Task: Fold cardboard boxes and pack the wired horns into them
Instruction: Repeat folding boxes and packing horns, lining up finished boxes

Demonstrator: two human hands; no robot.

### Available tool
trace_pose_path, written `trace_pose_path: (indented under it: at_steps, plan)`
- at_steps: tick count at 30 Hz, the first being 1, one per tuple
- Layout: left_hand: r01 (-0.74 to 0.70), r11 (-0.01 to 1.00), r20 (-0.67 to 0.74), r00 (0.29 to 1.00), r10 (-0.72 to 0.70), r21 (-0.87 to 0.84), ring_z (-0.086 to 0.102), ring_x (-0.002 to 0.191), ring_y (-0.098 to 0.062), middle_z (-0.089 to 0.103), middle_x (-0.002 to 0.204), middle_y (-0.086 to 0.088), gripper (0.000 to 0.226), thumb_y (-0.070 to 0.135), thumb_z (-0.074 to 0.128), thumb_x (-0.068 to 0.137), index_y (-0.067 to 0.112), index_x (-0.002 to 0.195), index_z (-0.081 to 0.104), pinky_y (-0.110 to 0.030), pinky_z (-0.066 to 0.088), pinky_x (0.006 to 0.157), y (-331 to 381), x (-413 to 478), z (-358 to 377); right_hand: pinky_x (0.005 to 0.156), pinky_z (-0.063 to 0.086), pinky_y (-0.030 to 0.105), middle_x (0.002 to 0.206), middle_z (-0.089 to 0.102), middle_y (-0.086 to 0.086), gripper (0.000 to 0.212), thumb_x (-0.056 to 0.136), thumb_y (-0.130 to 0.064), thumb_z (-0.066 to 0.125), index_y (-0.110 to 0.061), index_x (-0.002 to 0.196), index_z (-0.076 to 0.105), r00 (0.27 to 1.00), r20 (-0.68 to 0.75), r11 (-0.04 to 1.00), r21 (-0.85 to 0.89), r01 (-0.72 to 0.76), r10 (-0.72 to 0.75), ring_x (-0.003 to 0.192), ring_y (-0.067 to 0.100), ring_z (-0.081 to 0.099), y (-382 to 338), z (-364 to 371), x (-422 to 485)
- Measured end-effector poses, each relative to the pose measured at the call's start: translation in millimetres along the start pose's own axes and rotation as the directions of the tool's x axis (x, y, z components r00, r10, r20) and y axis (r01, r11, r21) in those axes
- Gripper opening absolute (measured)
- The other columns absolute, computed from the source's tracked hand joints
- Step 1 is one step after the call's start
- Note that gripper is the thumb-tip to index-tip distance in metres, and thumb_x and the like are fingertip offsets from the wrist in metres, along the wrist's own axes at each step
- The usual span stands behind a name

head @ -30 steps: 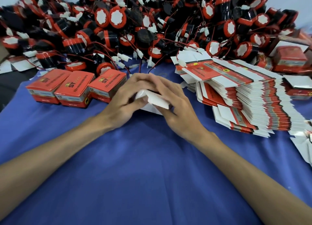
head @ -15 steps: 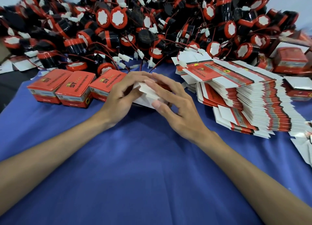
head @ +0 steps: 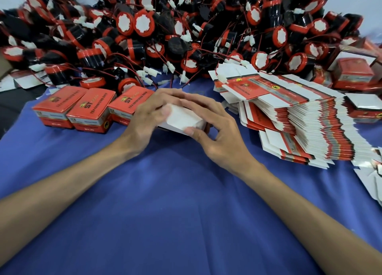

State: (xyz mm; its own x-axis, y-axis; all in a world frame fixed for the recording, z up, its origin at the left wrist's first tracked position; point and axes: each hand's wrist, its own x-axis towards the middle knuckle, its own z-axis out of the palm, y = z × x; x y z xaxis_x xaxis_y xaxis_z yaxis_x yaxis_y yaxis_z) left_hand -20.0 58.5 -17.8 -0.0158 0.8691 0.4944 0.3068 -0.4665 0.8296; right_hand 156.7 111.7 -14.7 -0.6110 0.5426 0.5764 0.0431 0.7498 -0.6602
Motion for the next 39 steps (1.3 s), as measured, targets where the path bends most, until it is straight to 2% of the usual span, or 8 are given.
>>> trace_pose_path:
  at_steps: [3,11,17,22,25,28,33,39]
  plan:
    - [-0.088,0.976,0.010,0.996,0.088,0.201,0.053,0.122,-0.026,0.053,0.127,-0.018,0.020,0.028,0.057,0.088,0.023,0.107,0.056,-0.042,0.045,0.099,-3.0,1.7,1.9,0.106,0.039,0.034,0.135,0.053,0.005,0.049,0.082,0.001,0.070,-0.008,0.129,0.058,0.999,-0.040,1.000,-0.015,0.001,-0.001,0.125,0.021,0.047,3.3,0.4,-0.1]
    - [-0.100,0.974,-0.072,0.990,0.117,0.204,0.051,0.125,-0.025,0.055,0.125,-0.001,0.029,0.039,0.057,0.093,0.022,0.117,0.054,-0.043,0.044,0.103,-3.6,1.2,4.1,0.093,0.048,0.035,0.140,0.046,0.005,0.048,0.088,-0.017,0.068,-0.011,0.134,0.054,0.986,-0.099,0.991,0.029,-0.129,0.131,0.129,0.016,0.042,2.1,-3.8,2.5]
    - [-0.025,0.998,-0.137,0.990,0.032,0.052,0.061,0.106,-0.010,0.056,0.122,-0.021,0.026,0.027,0.059,0.088,0.025,0.113,0.055,-0.021,0.057,0.070,3.4,0.7,4.4,0.114,0.029,0.032,0.149,0.030,-0.009,0.072,0.091,-0.039,0.060,-0.023,0.151,0.022,0.912,0.010,0.911,0.050,-0.410,0.410,0.139,0.008,0.027,5.4,1.1,3.3]
    - [-0.034,0.998,-0.132,0.990,0.042,0.061,0.061,0.111,-0.022,0.060,0.117,-0.018,0.035,0.008,0.067,0.084,0.014,0.114,0.052,-0.032,0.051,0.094,0.8,1.8,6.1,0.104,0.042,0.042,0.144,0.045,0.005,0.054,0.091,-0.020,0.065,-0.012,0.139,0.044,0.951,-0.041,0.952,-0.013,-0.307,0.306,0.134,0.016,0.041,4.6,0.0,3.3]
    - [-0.030,0.997,-0.128,0.991,0.039,0.069,0.057,0.121,-0.023,0.061,0.116,-0.015,0.038,0.003,0.067,0.081,0.015,0.114,0.051,-0.036,0.045,0.103,-0.7,2.5,6.5,0.109,0.034,0.021,0.144,0.047,0.006,0.049,0.087,-0.015,0.070,-0.013,0.133,0.054,0.961,-0.092,0.962,-0.054,-0.266,0.260,0.137,0.012,0.038,4.8,0.5,4.2]
    - [-0.054,0.996,-0.132,0.989,0.063,0.071,0.056,0.123,-0.029,0.060,0.117,-0.017,0.040,-0.001,0.066,0.081,0.014,0.114,0.050,-0.042,0.044,0.105,0.0,2.5,5.5,0.103,0.029,0.006,0.142,0.049,0.005,0.045,0.084,-0.013,0.073,-0.019,0.127,0.061,0.950,-0.145,0.960,-0.003,-0.280,0.277,0.131,-0.002,0.038,1.2,0.7,4.1]
    - [-0.079,0.996,-0.088,0.993,0.082,0.043,0.054,0.123,-0.022,0.056,0.120,-0.018,0.041,-0.009,0.055,0.082,0.009,0.118,0.045,-0.033,0.045,0.101,2.6,1.3,4.6,0.105,0.038,0.018,0.135,0.055,0.000,0.043,0.081,-0.007,0.074,-0.020,0.121,0.066,0.938,-0.235,0.966,0.022,-0.258,0.256,0.120,-0.015,0.037,-3.2,3.8,4.0]
    - [-0.109,0.988,-0.106,0.987,0.121,0.106,0.053,0.121,-0.036,0.054,0.121,-0.026,0.041,-0.020,0.055,0.084,0.003,0.117,0.044,-0.035,0.043,0.105,1.3,3.0,8.8,0.094,0.032,0.002,0.126,0.058,0.002,0.039,0.081,-0.001,0.072,-0.013,0.119,0.067,0.941,-0.314,0.982,-0.095,-0.165,0.128,0.117,-0.014,0.035,-0.2,7.0,3.6]
